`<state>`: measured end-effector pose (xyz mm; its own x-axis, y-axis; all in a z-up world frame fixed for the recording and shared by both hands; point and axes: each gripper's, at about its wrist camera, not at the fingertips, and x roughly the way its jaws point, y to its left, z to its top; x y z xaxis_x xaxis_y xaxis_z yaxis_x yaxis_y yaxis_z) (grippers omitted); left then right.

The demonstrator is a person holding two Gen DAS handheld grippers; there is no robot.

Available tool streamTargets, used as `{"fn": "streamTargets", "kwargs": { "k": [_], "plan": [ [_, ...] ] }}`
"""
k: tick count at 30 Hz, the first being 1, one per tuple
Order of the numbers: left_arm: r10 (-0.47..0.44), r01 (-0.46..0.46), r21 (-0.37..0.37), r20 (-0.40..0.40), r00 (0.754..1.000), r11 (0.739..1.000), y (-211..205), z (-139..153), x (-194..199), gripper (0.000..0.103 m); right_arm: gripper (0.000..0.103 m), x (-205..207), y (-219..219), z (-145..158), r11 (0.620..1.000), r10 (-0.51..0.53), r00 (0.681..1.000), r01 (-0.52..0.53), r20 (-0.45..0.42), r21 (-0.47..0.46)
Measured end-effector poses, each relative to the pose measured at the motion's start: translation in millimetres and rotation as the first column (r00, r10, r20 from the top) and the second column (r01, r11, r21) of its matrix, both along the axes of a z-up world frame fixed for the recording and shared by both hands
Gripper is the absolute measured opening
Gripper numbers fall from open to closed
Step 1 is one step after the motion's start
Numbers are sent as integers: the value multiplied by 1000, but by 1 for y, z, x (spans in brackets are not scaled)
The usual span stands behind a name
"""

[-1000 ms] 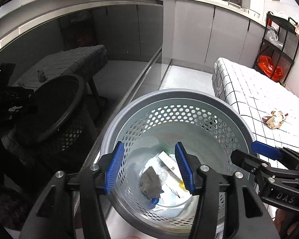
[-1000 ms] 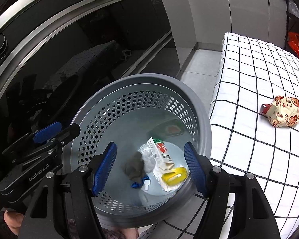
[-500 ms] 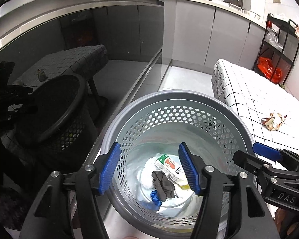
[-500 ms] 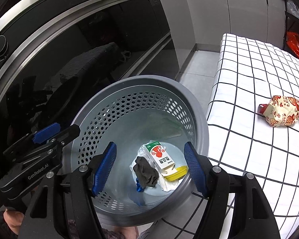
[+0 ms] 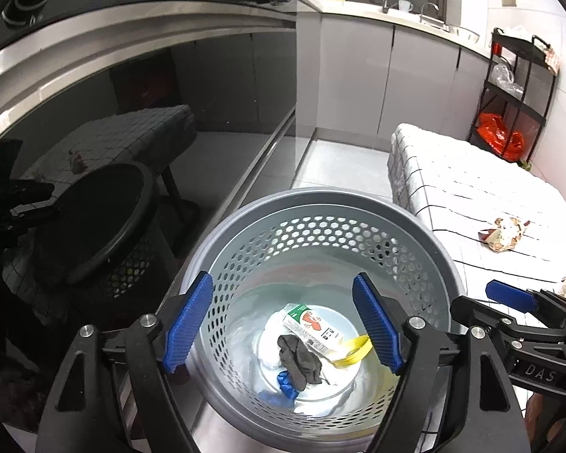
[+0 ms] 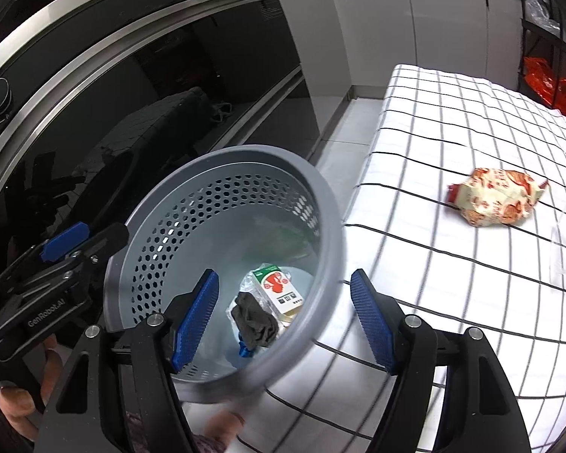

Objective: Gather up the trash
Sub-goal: 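Move both open tools back toward the cup and crumpled paper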

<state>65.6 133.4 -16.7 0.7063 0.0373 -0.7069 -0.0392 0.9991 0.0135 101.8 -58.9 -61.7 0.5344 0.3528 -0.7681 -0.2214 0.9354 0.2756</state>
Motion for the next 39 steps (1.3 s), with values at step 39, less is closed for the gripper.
{"fn": "streamTargets", "kwargs": {
  "k": [39],
  "plan": [
    [-196,198,-32,73,978,980,-103,14,-25,93,70,-87,-171,12,939,-342,939,342,34,-14]
  ]
}}
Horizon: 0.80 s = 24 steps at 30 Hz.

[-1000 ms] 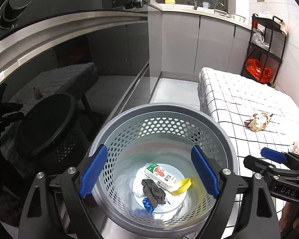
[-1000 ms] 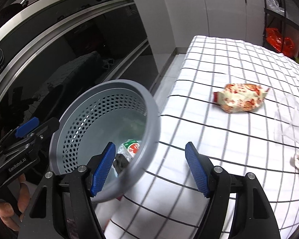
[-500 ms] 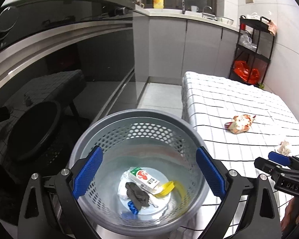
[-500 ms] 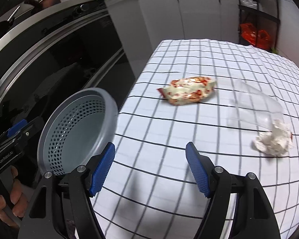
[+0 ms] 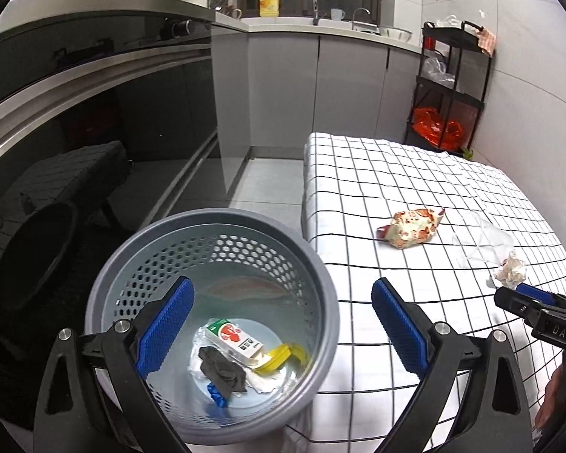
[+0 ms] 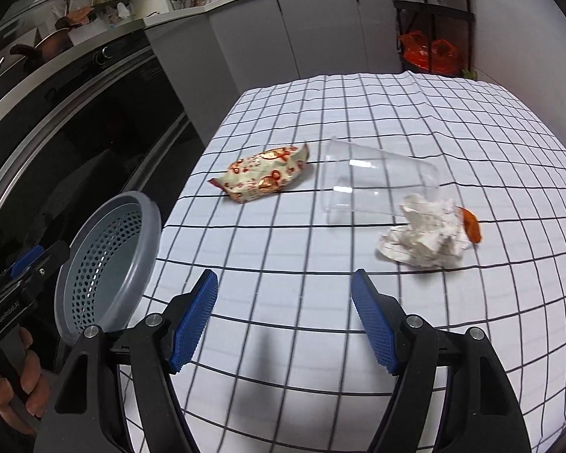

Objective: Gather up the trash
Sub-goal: 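Move both open tools back toward the cup and crumpled paper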

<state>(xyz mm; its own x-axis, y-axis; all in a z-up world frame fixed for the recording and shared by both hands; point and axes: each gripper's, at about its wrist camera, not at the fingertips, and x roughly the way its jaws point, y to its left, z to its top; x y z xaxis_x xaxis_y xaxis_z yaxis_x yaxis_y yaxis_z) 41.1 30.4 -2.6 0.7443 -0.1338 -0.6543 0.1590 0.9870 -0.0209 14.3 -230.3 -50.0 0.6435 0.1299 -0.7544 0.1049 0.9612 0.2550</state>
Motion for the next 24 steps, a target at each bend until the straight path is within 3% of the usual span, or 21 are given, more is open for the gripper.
{"fn": "streamTargets", "kwargs": {
  "k": [24],
  "plan": [
    [-109,110,9,-24,994,994,-70,-17,7,93,70,-36,-88,-10,986,-168,986,167,-9,-9]
  ]
}}
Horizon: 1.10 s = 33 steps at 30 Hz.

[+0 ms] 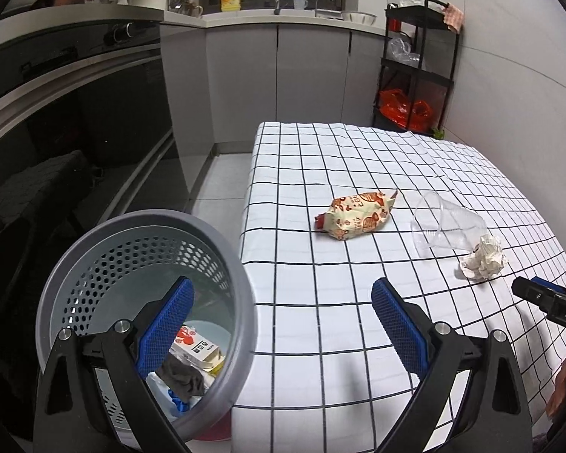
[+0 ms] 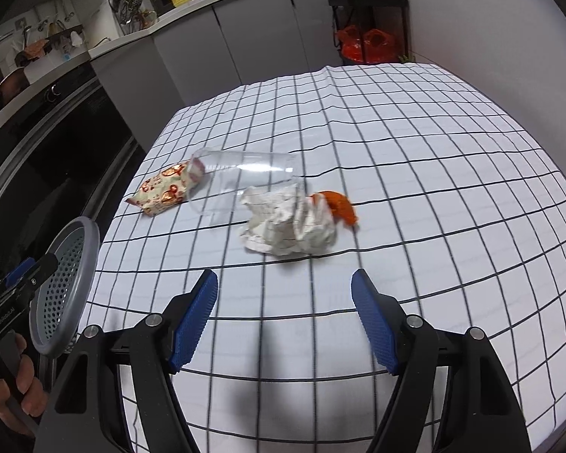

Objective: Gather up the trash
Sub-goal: 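Move both open tools back toward the cup and crumpled paper, then grasp the crumpled white paper with the right tool while the left tool grasps the clear cup rim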

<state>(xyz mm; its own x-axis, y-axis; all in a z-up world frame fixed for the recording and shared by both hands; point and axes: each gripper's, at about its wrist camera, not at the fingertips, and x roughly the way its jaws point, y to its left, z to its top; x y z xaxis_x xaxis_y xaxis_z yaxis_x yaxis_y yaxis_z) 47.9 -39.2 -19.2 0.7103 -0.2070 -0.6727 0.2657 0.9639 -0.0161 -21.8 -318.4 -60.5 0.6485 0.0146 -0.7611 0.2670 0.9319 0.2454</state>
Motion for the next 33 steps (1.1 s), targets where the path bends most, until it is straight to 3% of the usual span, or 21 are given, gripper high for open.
{"fn": "streamTargets", "kwargs": {
  "k": [9,24,25,27,30,33],
  "plan": [
    [-31,31,18,-13,999,999,-26,-11,4,93,70,10,-3,-3,1000,-6,1000,6,6,-27],
    [-64,66,49,-32,997,997,-50,-26,9,93,69,61,10,-20,994,-4,1000,1,-27,-106],
    [-65,66,52,-32,997,996,-50,-26,9,93,67,62,11,-21,994,-3,1000,0,-29,-114],
    [-64,66,55,-35,997,996,-51,-27,11,93,49,65,13,-22,992,2,999,-7,-44,-127],
    [-61,63,47,-41,997,997,-51,-28,13,93,33,61,13,-21,992,7,999,-12,-36,-129],
    [-63,65,37,-45,997,997,-52,-28,14,93,30,51,6,-17,995,-3,1000,0,-23,-105]
  ]
}}
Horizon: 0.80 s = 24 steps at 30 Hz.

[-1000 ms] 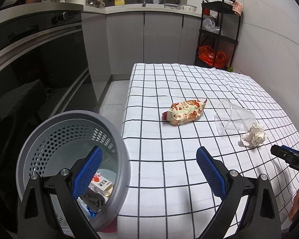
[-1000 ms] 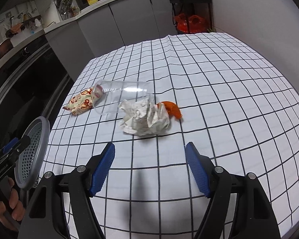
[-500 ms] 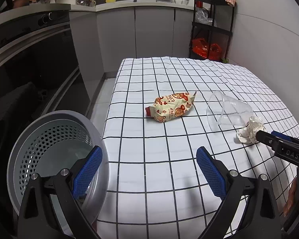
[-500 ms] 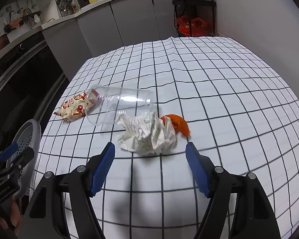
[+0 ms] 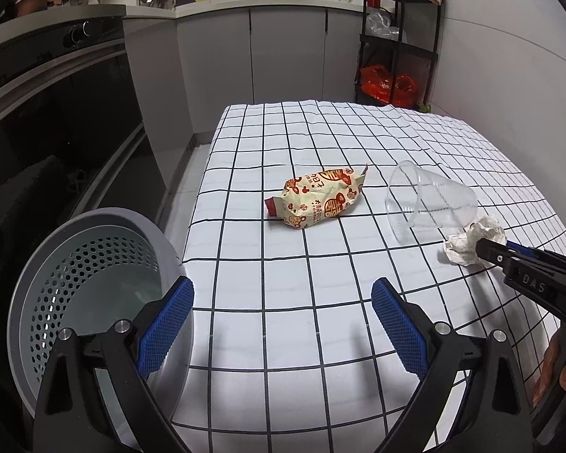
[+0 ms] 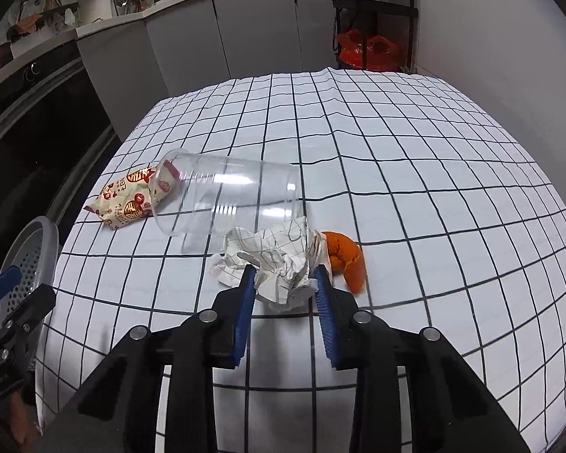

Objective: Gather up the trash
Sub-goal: 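Grasp the crumpled white paper with the right tool while the left tool grasps the clear cup rim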

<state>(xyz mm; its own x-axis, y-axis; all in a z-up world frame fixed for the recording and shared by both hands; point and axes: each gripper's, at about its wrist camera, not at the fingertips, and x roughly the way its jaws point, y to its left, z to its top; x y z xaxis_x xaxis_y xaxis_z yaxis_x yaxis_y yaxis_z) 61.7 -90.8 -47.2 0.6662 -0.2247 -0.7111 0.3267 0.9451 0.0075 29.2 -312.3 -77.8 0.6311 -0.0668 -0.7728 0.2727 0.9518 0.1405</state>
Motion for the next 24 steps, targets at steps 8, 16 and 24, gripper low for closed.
{"fn": "streamTargets", "kwargs": {
  "k": [8,16,24],
  "plan": [
    [-26,26,-16,10,1000,1000,-13,1,-1,93,29,-44,-32,17,996,-69,996,66,53,61],
    [-79,80,-51,24,997,995,-41,4,4,93,29,-62,-65,26,987,-123,989,114,82,111],
    [-177,180,-55,66,982,982,-76,4,13,93,29,-59,-73,32,983,-106,990,91,94,157]
  ]
}}
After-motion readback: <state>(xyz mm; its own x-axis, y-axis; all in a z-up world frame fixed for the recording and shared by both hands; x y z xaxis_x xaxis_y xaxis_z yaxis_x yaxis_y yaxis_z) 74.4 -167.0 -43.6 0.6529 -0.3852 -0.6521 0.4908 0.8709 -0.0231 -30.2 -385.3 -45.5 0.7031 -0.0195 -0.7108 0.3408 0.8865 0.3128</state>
